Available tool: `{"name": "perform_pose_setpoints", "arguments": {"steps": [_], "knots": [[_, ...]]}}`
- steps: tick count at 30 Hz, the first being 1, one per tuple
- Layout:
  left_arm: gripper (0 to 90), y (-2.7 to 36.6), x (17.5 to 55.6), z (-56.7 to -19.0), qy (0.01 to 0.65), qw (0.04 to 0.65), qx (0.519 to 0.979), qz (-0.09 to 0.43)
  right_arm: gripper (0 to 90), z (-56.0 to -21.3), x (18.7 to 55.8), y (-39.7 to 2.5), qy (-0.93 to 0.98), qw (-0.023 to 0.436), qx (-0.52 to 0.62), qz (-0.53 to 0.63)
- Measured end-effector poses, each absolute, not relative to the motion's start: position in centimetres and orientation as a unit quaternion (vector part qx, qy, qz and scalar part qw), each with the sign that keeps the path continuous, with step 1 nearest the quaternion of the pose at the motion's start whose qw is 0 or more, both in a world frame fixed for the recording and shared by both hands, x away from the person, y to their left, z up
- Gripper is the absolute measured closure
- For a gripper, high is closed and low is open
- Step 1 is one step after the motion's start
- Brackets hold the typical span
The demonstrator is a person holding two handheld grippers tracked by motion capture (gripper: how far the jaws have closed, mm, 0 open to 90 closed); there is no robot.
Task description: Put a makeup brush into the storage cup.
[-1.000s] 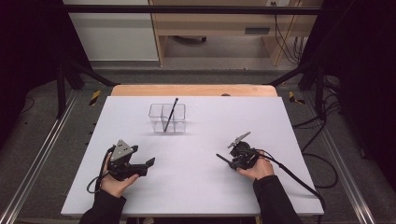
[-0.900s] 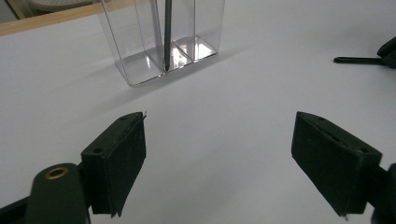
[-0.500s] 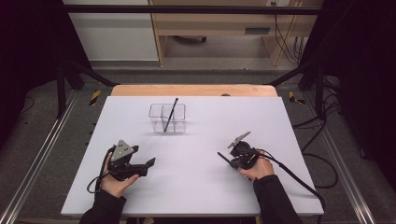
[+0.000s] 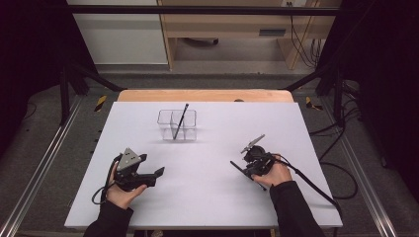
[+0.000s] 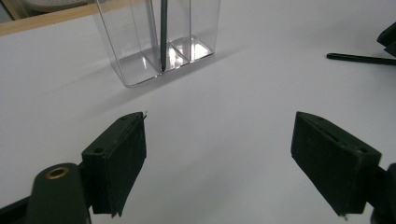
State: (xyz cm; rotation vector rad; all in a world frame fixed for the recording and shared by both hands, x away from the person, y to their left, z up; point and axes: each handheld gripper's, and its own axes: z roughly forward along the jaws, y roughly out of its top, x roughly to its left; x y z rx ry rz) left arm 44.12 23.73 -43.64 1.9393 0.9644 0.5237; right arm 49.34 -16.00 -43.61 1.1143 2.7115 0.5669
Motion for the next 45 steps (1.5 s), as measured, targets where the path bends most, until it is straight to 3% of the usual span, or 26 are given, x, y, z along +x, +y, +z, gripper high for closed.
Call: {"name": "perform_pose_setpoints", "arguments": {"steps": [29, 45], "knots": [[17.4, 23.7, 44.1, -43.6, 0.386, 0.439, 0.784, 0.208, 83.6, -44.8, 50.0, -15.0, 0.921, 0.048, 0.367, 0.121], [17.4, 23.6, 44.1, -43.5, 0.383, 0.442, 0.784, 0.209, 84.2, -44.0, 49.6, -15.2, 0.920, 0.057, 0.362, 0.139]]}}
